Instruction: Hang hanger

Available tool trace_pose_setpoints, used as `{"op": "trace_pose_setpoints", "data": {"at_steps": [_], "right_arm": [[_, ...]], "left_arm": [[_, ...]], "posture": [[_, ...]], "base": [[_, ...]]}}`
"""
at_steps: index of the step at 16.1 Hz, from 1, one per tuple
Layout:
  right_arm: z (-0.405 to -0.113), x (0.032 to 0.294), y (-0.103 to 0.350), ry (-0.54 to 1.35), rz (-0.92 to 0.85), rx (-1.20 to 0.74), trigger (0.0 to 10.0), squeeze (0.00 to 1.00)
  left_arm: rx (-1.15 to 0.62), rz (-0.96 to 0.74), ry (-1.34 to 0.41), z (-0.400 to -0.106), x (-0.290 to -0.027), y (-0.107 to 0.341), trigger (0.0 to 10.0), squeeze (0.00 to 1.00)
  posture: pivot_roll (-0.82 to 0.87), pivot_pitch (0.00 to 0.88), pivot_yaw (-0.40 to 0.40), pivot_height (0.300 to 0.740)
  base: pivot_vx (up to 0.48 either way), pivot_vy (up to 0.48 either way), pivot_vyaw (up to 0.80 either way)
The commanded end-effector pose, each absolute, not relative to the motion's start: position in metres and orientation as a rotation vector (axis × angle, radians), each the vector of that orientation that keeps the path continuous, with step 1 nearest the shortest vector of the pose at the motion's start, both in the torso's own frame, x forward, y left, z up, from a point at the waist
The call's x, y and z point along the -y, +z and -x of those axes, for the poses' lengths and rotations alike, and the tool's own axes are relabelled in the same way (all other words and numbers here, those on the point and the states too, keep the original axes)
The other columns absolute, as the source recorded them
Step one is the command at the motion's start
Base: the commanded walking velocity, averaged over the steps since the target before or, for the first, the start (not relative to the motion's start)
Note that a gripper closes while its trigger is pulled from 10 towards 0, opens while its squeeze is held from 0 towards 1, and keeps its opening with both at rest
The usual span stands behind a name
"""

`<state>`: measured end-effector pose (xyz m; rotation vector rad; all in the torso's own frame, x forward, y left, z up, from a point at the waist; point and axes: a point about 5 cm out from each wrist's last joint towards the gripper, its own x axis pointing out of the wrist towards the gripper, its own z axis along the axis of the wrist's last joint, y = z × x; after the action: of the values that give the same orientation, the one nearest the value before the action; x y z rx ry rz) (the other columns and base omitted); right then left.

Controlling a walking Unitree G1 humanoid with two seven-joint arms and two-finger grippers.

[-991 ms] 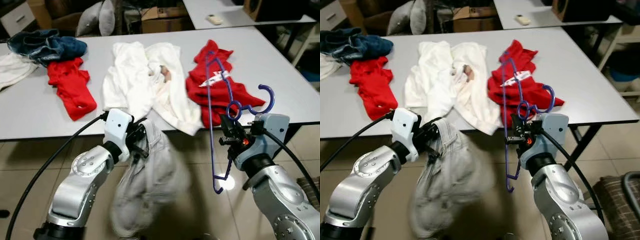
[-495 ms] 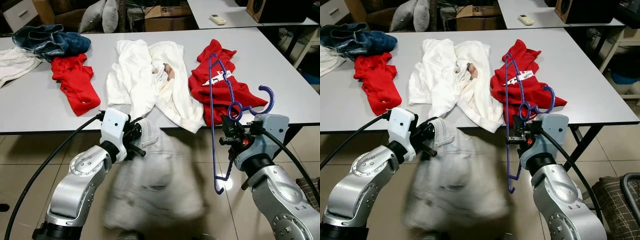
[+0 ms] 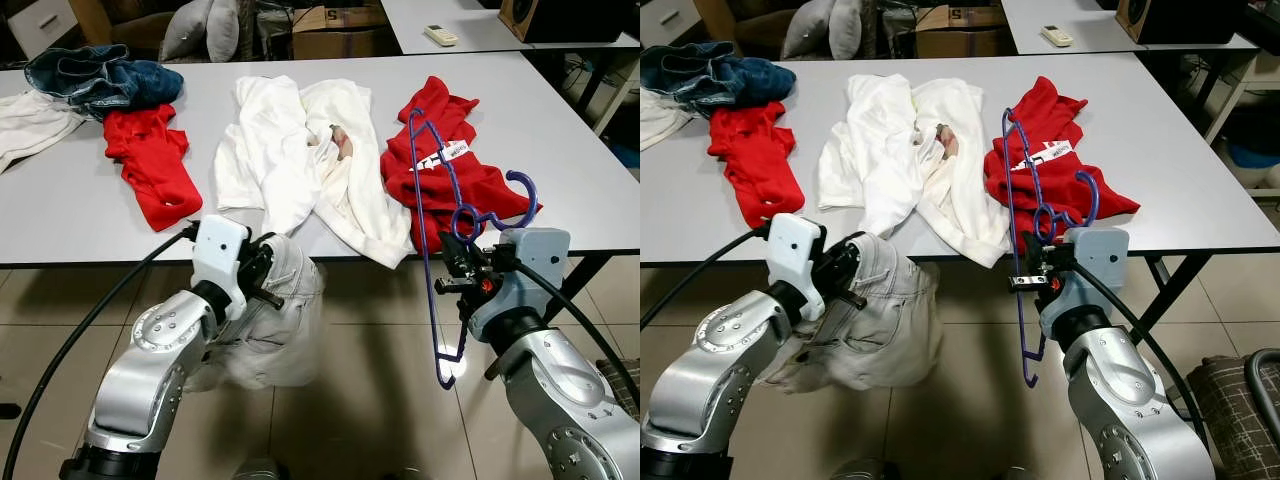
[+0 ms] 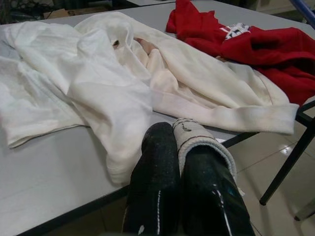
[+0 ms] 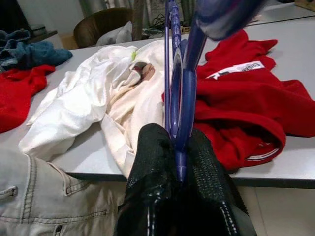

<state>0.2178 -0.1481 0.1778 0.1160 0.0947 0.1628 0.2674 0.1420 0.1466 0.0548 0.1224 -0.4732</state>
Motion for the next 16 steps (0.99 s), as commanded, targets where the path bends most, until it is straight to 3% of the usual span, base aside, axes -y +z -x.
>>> {"op": "trace_pose_setpoints", "data": {"at_steps": [1, 16], "right_arm": [[-0.217, 0.151, 0.180, 0.136, -0.127, -0.074, 10.0, 0.00], [-0.219, 0.147, 0.178, 0.168, -0.161, -0.089, 10.0, 0.00]], "left_arm": [[-0.042, -0.059, -0.477, -0.269, -0.141, 0.163, 10.0, 0.00], [0.011, -0.021, -0.454, -0.271, -0.143, 0.173, 10.0, 0.00]], "posture": [[0.00, 0.086, 0.076, 0.740], [0.01, 0.089, 0.057, 0.740]], "base": [[0.000, 0.000, 0.00], [0.017, 0.000, 0.00]]}}
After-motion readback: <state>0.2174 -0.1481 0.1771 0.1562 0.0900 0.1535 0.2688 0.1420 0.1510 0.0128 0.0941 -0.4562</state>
